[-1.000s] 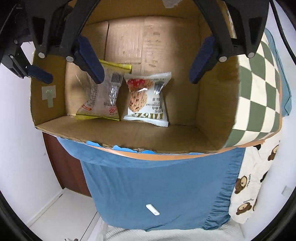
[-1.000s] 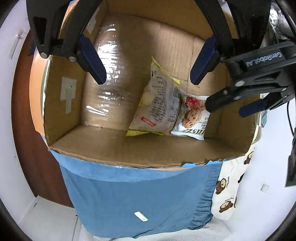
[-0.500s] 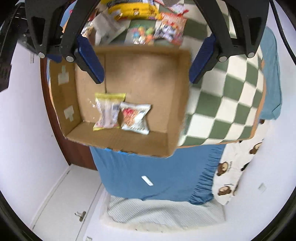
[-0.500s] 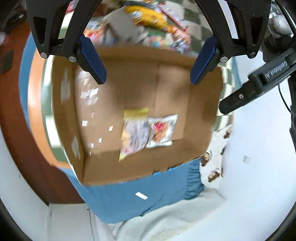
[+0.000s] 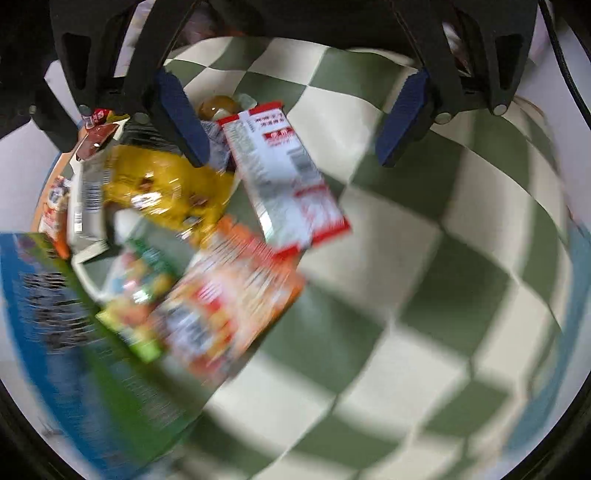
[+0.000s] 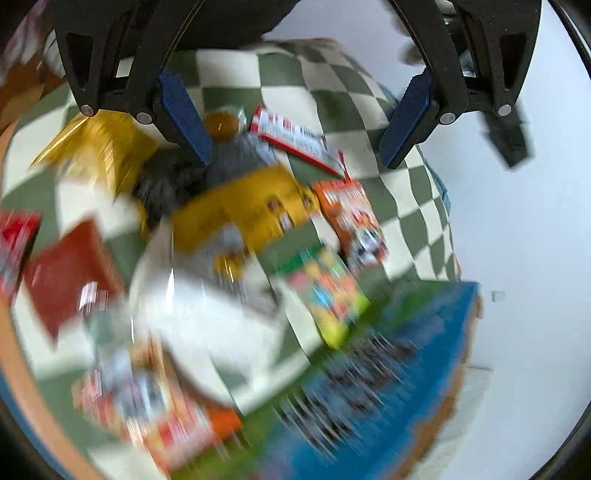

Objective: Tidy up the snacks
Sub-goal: 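Grasp the red-white stick pack with the left tool, then grasp the yellow-black chip bag with the right tool while left tool holds stick pack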

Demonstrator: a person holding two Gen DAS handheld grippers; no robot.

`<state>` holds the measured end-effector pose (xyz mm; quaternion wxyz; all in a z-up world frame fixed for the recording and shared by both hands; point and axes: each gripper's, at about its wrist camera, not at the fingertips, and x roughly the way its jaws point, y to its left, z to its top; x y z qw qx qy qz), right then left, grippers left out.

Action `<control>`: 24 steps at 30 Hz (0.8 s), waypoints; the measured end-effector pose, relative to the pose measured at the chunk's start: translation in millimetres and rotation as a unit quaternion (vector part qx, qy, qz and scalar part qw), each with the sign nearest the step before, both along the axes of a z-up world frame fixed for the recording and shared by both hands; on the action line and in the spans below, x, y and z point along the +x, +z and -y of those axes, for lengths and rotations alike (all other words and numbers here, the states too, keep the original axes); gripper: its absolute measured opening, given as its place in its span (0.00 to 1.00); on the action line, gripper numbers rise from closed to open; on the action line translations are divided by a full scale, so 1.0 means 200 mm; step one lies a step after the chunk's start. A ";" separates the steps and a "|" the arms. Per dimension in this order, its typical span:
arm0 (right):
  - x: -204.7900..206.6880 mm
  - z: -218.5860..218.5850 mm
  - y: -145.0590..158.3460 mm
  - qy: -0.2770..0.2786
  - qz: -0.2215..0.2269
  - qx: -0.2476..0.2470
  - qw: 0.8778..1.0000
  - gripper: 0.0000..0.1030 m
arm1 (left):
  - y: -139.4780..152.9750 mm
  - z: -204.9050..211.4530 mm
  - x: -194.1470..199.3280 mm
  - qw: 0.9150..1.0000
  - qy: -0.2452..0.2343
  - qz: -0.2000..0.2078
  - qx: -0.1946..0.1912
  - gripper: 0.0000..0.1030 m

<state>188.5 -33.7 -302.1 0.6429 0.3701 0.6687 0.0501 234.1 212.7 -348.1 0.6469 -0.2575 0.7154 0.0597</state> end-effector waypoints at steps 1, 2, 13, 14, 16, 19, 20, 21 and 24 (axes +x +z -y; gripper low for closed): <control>-0.02 0.00 -0.04 -0.016 -0.006 0.007 1.000 0.91 | -0.07 -0.01 -0.01 1.000 0.012 -0.012 -0.019 0.86; -0.03 0.00 -0.07 -0.028 -0.010 0.011 0.999 0.91 | -0.11 0.00 -0.02 0.999 0.020 -0.021 -0.030 0.86; 0.01 -0.01 -0.14 -0.090 -0.027 -0.041 0.995 0.93 | -0.22 0.05 0.11 1.000 0.013 -0.005 -0.022 0.58; -0.01 -0.02 -0.14 -0.095 -0.035 -0.041 0.994 0.93 | -0.20 0.06 0.12 1.000 -0.008 0.001 -0.011 0.56; -0.03 -0.02 -0.16 -0.110 -0.049 -0.038 0.992 0.93 | -0.16 0.06 0.14 0.999 -0.033 0.010 0.010 0.55; -0.03 -0.01 -0.21 -0.137 -0.063 -0.032 0.988 0.94 | -0.10 0.05 0.17 0.993 -0.088 0.029 0.078 0.55; -0.03 0.00 -0.22 -0.151 -0.066 -0.032 0.986 0.95 | -0.07 0.05 0.19 0.987 -0.112 0.036 0.106 0.55; -0.03 0.00 -0.24 -0.165 -0.069 -0.030 0.983 0.98 | -0.06 0.05 0.20 0.985 -0.122 0.038 0.119 0.55; 0.00 0.00 -0.27 -0.185 -0.082 -0.052 0.978 1.00 | -0.04 0.06 0.24 0.976 -0.153 0.043 0.151 0.55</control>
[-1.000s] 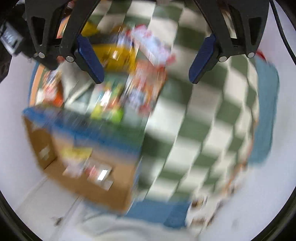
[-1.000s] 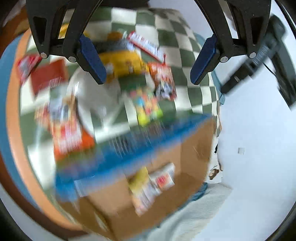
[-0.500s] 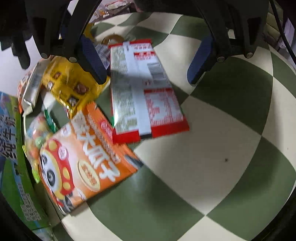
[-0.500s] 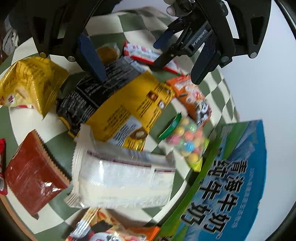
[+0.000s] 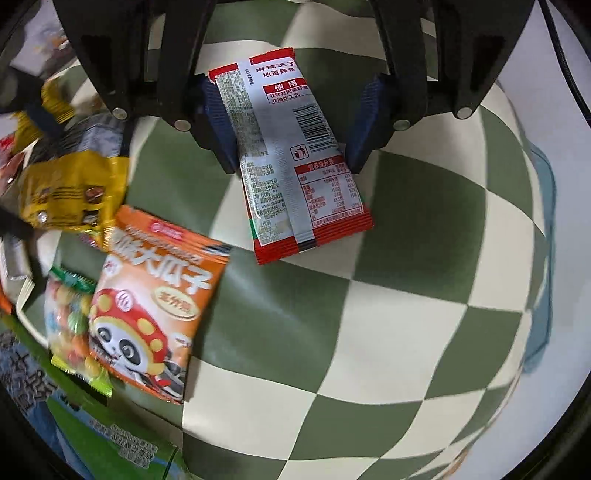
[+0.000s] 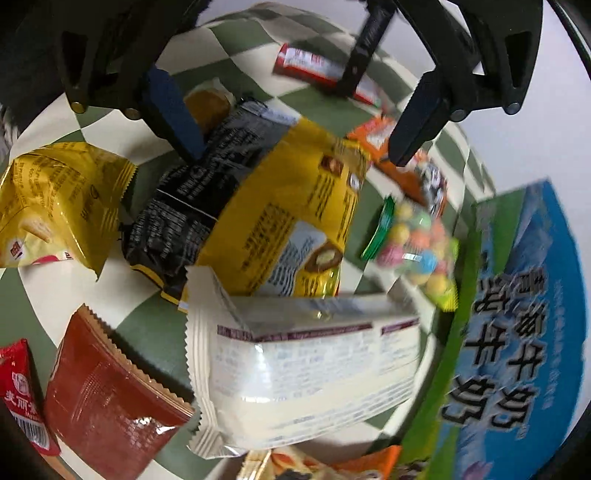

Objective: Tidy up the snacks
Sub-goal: 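Grasp the yellow-black chip bag with the right tool while left tool holds stick pack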

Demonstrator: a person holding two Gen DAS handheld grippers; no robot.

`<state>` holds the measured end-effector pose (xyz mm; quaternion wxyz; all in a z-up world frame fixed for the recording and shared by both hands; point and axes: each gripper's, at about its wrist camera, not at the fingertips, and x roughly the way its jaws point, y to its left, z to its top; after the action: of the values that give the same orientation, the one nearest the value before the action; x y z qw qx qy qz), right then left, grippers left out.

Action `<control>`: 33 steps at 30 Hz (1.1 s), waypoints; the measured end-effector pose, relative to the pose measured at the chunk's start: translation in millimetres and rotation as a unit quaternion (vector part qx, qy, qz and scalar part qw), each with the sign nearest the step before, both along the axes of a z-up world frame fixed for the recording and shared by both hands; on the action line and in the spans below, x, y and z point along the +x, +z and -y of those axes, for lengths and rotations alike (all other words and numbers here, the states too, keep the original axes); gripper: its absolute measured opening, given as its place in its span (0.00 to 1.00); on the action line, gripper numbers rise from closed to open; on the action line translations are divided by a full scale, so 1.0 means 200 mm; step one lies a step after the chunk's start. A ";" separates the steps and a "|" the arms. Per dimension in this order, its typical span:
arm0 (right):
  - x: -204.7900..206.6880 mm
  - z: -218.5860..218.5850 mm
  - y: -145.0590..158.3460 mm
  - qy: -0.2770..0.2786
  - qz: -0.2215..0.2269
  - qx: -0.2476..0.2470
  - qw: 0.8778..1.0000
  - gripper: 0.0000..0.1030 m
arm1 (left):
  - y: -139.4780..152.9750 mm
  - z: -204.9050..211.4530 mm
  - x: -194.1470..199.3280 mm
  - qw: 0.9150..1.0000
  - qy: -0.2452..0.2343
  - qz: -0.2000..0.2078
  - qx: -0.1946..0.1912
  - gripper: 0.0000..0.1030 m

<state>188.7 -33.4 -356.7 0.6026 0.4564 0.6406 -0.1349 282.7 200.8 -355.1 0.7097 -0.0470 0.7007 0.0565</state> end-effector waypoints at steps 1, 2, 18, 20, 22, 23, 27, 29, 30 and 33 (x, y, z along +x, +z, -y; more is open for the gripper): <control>0.02 -0.01 -0.02 -0.005 -0.012 -0.017 1.000 1.00 | 0.00 0.01 0.01 1.000 -0.003 0.000 0.004 0.55; 0.03 -0.03 -0.03 -0.001 -0.022 -0.032 0.999 1.00 | 0.00 0.02 0.03 1.000 -0.009 -0.003 0.007 0.55; 0.10 -0.78 0.04 0.553 0.052 -0.277 0.784 0.98 | -0.01 0.00 -0.12 1.000 0.000 0.004 -0.023 0.56; 0.06 -0.78 0.07 0.571 0.066 -0.288 0.765 0.98 | -0.02 0.01 -0.11 0.999 0.009 0.005 -0.033 0.57; 0.05 -0.73 0.12 0.555 0.085 -0.268 0.783 0.98 | -0.03 0.01 -0.11 0.999 0.016 0.005 -0.045 0.61; 0.05 -0.69 0.15 0.534 0.093 -0.257 0.800 0.98 | -0.03 0.00 -0.10 0.999 0.020 0.004 -0.048 0.61; 0.11 -0.52 0.15 0.458 0.093 -0.225 0.855 0.98 | -0.05 -0.02 -0.09 0.997 0.043 0.001 -0.067 0.64; 0.15 -0.50 0.10 0.441 0.081 -0.209 0.869 0.98 | -0.06 -0.07 -0.09 0.996 0.053 0.002 -0.078 0.64; 0.17 -0.47 0.06 0.428 0.073 -0.209 0.876 0.98 | -0.06 -0.09 -0.09 0.995 0.056 0.005 -0.086 0.64; 0.18 -0.44 0.05 0.433 0.074 -0.221 0.871 0.87 | -0.04 -0.08 -0.07 0.998 0.012 0.022 -0.063 0.51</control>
<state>225.5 54.7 -346.7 0.7315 -0.0030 0.6809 0.0362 268.4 217.5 -363.8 0.7197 -0.1010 0.6866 0.0202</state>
